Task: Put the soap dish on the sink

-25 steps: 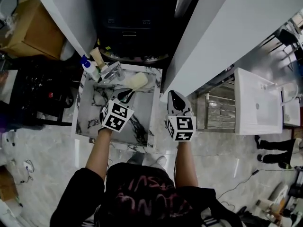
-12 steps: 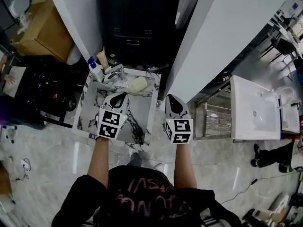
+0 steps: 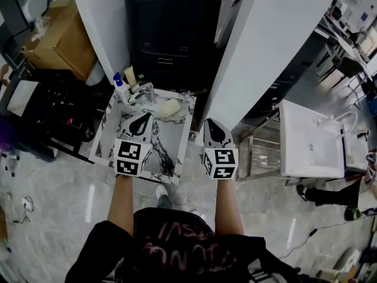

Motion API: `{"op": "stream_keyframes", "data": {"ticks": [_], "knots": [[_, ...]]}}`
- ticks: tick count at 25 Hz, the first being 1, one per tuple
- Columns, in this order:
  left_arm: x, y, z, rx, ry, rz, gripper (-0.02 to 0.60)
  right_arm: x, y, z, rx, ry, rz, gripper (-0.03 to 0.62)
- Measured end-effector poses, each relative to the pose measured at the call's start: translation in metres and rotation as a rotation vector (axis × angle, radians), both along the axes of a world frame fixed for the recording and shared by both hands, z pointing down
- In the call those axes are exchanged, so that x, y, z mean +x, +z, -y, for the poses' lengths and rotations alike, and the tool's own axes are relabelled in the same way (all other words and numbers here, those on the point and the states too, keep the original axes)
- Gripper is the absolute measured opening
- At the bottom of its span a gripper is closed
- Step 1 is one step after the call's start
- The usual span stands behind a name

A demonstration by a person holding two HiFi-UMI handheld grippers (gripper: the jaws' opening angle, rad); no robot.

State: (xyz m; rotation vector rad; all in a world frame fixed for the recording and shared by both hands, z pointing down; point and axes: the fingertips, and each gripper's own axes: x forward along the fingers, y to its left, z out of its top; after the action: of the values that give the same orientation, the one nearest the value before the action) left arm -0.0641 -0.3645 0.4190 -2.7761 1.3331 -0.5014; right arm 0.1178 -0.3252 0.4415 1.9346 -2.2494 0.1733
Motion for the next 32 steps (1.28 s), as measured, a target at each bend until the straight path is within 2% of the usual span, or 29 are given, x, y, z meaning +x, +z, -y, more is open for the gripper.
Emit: {"op": "stream_keyframes", "data": {"ticks": [4, 12, 32], "knots": [[-0.002, -0.023, -0.014, 0.049, -0.027, -0.041, 0.015, 0.002, -0.012, -0.012, 0.021, -0.012, -0.007, 0.012], [-0.006, -0.045, -0.040, 0.076, -0.056, -0.078, 0.015, 0.005, -0.028, -0.034, 0.046, -0.026, -0.004, 0.012], [0.003, -0.043, -0.064, 0.088, -0.070, -0.066, 0.015, 0.012, -0.033, -0.053, 0.075, -0.040, -0.001, 0.009]]}}
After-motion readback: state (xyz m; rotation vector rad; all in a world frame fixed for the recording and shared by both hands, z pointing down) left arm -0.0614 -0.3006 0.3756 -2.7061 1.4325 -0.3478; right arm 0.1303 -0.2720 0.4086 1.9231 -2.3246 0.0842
